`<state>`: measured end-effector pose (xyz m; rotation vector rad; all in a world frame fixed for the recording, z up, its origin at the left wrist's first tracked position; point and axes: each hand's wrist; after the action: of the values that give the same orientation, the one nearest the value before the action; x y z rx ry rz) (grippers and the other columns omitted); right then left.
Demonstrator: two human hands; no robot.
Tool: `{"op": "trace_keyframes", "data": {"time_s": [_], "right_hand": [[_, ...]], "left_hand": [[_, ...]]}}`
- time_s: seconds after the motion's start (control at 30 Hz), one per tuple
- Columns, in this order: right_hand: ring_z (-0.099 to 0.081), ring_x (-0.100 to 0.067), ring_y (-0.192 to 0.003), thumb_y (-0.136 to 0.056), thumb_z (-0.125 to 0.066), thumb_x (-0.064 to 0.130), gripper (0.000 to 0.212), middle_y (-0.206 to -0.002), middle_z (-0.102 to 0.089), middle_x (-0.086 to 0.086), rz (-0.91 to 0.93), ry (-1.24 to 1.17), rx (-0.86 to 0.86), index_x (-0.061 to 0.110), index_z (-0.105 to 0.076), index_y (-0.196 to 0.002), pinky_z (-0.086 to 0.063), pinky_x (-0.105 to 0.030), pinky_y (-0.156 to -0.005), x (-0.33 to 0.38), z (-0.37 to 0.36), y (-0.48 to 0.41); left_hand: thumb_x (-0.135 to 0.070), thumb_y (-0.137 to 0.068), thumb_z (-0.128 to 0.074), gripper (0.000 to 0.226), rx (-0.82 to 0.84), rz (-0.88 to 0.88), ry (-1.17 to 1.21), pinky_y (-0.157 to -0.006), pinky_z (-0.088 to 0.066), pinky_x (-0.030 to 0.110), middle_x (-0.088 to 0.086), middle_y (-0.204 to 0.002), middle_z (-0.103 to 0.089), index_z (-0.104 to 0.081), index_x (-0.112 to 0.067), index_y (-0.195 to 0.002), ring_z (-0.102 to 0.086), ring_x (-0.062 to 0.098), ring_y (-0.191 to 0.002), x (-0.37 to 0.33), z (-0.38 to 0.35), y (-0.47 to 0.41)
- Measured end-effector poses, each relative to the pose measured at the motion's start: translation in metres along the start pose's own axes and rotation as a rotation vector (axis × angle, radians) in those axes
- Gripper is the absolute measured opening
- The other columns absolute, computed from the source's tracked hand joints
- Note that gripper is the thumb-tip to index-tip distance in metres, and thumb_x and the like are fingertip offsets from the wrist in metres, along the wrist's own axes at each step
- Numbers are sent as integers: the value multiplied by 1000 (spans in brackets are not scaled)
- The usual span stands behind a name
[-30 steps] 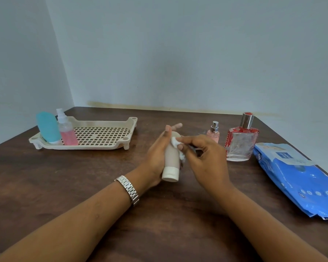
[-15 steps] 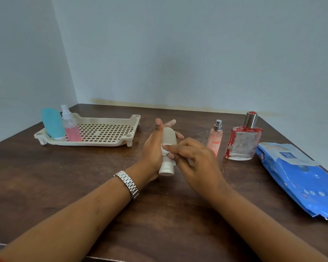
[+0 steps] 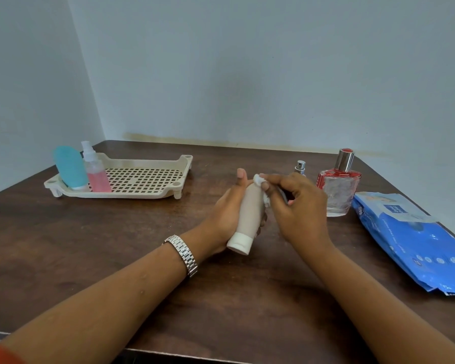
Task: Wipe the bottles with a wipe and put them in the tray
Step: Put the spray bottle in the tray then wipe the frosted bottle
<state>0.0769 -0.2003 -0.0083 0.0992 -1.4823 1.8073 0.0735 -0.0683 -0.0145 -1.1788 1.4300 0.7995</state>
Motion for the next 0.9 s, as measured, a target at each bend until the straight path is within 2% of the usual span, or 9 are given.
{"op": "trace_keyframes", "data": {"time_s": [0.1,0.2,0.3,0.43,0.47,0.53,0.63,0.8,0.9], "right_hand": [[-56,-2,-72,-85,-67,16,18,-77,-64,7,-1,-24,-13,18,-71,-103,-40,-10,-63,-3,1,2],[-57,-8,-71,-85,-65,11,19,-78,-67,-2,106,3,36,14,-71,-102,-44,-16,-68,2,-5,10],[-55,-6,-78,-83,-64,8,24,-83,-63,6,223,6,177,12,-70,-106,-42,-13,-71,12,-13,20],[-52,-1,-81,-85,-64,12,24,-87,-61,10,252,-9,276,17,-69,-108,-41,-10,-72,14,-13,20],[-54,-1,-83,-84,-64,12,24,-88,-62,10,246,-7,268,18,-70,-107,-41,-9,-74,14,-11,19],[-57,-6,-82,-83,-64,12,22,-86,-65,5,208,15,222,19,-71,-103,-43,-13,-72,11,-8,15],[-54,-8,-68,-83,-67,12,18,-76,-61,4,104,31,117,19,-72,-100,-41,-16,-61,4,-4,10],[-60,-9,-75,-85,-67,15,19,-84,-68,1,-46,0,31,19,-71,-104,-51,-27,-66,-3,-3,6],[-54,-5,-69,-86,-64,15,19,-77,-62,7,46,-4,68,17,-71,-104,-44,-16,-62,2,-5,10]], "left_hand": [[-68,-72,-34,72,-12,-42,-31,-46,-49,26,8,-68,-60,-60,-13,-110,-58,17,-54,3,-1,0],[-66,-74,-35,68,-98,-95,34,-48,-50,26,8,-72,-62,-63,-18,-114,-58,16,-57,0,2,-2],[-66,-79,-32,72,-236,-139,83,-67,-52,35,12,-81,-69,-62,-13,-116,-60,23,-68,-7,18,-8],[-66,-83,-32,70,-247,-116,119,-84,-46,46,17,-85,-69,-63,-13,-116,-57,30,-80,-12,24,-8],[-65,-86,-31,69,-232,-96,128,-81,-49,43,16,-85,-69,-63,-13,-117,-60,29,-79,-12,22,-6],[-62,-91,-28,69,-170,-47,118,-66,-55,32,12,-82,-68,-62,-11,-121,-65,21,-71,-10,16,-4],[-64,-84,-31,73,-89,-3,68,-49,-51,26,7,-79,-66,-61,-11,-124,-62,15,-60,-4,9,-1],[-64,-79,-35,68,-45,28,79,-46,-50,26,8,-72,-64,-64,-17,-119,-60,17,-55,-2,6,0],[-63,-80,-35,69,-58,-25,112,-46,-50,25,6,-72,-64,-63,-13,-118,-60,14,-54,0,8,-2]]}}
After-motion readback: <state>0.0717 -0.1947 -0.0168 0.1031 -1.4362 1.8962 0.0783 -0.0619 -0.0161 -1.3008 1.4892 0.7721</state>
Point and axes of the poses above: each hand's wrist, its own y-axis away from the middle knuckle, its own z-axis out of the back of the hand, x = y × z
